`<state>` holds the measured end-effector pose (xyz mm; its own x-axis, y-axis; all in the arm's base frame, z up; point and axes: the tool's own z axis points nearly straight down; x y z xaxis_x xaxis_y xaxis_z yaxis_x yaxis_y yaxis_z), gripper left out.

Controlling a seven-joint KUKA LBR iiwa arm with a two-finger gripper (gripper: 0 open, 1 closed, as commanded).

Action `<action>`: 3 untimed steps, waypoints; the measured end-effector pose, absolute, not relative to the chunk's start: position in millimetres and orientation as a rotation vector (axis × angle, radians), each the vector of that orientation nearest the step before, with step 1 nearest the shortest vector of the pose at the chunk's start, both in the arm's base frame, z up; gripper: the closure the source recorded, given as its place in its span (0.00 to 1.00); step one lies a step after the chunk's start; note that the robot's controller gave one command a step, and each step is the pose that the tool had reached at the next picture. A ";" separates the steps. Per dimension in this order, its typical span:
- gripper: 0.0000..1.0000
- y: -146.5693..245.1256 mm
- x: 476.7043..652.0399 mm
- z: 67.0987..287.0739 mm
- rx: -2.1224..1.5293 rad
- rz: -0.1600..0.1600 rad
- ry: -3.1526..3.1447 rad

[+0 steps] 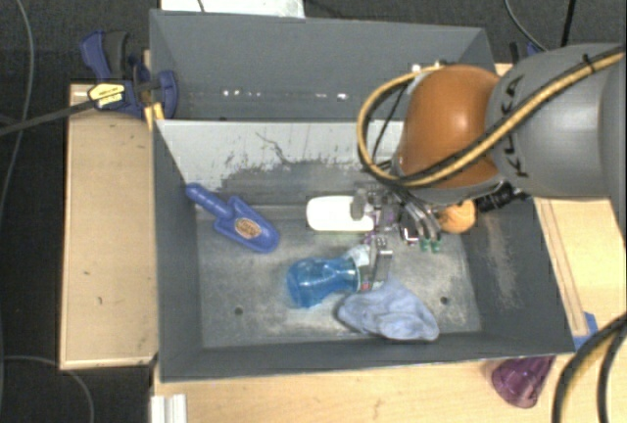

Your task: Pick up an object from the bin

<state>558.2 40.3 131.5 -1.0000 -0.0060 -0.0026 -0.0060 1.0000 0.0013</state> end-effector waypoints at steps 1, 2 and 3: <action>0.00 40.3 558.2 131.5 -0.009 0.002 3.139; 0.00 52.3 522.0 101.2 -0.066 0.001 3.132; 1.00 69.7 489.8 70.1 -0.293 0.003 3.123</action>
Offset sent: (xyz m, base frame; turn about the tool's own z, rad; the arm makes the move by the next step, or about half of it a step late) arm -0.0614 0.0209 -0.0525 -0.0640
